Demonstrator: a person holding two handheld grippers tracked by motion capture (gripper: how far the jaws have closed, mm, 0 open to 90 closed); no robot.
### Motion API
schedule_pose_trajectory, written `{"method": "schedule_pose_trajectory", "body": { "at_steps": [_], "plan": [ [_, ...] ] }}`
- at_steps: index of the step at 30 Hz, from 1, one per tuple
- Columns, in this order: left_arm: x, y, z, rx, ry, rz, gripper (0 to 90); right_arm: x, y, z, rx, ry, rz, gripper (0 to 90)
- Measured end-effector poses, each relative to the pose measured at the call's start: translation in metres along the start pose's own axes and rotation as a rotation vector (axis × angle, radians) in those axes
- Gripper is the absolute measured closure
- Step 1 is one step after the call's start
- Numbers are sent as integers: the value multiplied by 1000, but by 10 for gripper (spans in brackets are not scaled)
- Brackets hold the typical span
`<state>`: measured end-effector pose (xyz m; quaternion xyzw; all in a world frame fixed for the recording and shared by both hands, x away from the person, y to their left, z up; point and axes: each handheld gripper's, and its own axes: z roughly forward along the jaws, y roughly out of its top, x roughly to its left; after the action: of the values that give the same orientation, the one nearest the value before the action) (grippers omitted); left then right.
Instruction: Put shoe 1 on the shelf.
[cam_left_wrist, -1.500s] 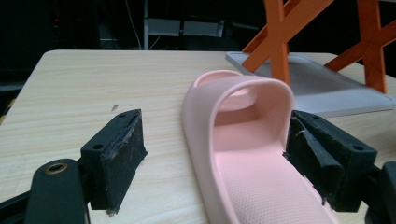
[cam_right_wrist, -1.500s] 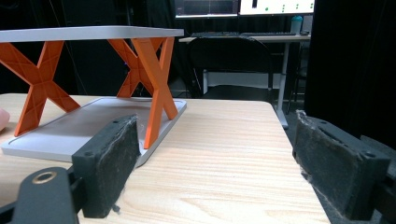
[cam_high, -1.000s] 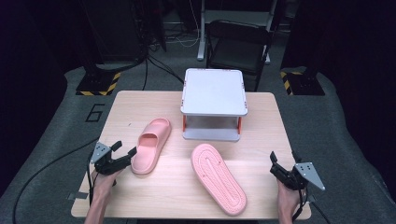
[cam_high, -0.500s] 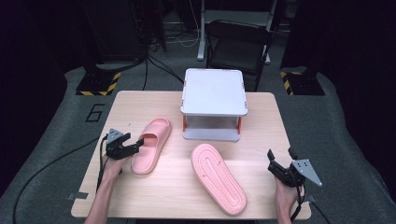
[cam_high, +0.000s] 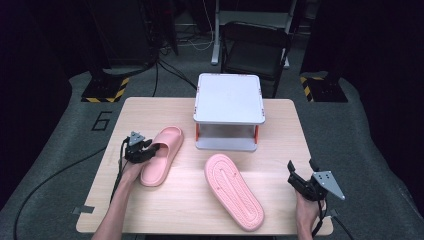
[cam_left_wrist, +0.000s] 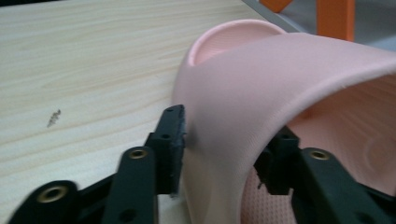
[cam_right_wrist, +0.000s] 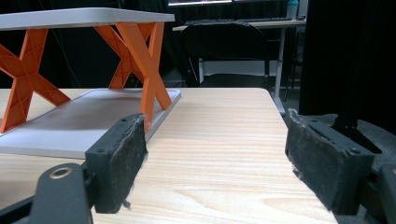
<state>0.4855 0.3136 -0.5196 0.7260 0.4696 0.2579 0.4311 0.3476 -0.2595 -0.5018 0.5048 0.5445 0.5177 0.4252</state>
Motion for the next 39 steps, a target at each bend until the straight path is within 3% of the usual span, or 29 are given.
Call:
{"method": "schedule_pose_trajectory", "body": {
  "at_steps": [1, 2, 3, 5, 12, 14, 17, 22, 23, 28, 39],
  "plan": [
    [0, 1, 0, 1, 9, 9, 673, 0, 0, 0, 1, 2, -8, 203],
    [0, 1, 0, 1, 9, 9, 695, 0, 0, 0, 1, 2, -8, 203],
    [-2, 2, -1, 10, 19, 42, 717, 1, 0, 0, 0, -1, -13, 205],
    [-4, 2, -1, 14, 16, 45, 734, 1, 0, 0, 1, 0, -13, 205],
    [-23, 13, -16, -35, -70, 87, 756, 3, 0, 0, 4, 1, -26, 208],
    [-35, 19, -21, -59, -132, 115, 756, 3, 0, -1, 2, -1, -21, 210],
    [-47, 27, -19, -46, -164, 162, 753, 3, 0, 0, 3, 5, -22, 210],
    [-65, 40, -7, -56, -198, 168, 747, 4, 1, -1, 3, 3, -25, 211],
    [-75, 46, 1, -59, -210, 183, 744, 4, 1, -1, 3, 4, -28, 212],
    [-97, 55, 25, -49, -219, 182, 736, 2, 0, -2, 3, 5, -15, 212],
    [-117, 62, 68, -45, -166, 120, 707, 2, 0, -3, 1, 15, -11, 217]
  ]
}}
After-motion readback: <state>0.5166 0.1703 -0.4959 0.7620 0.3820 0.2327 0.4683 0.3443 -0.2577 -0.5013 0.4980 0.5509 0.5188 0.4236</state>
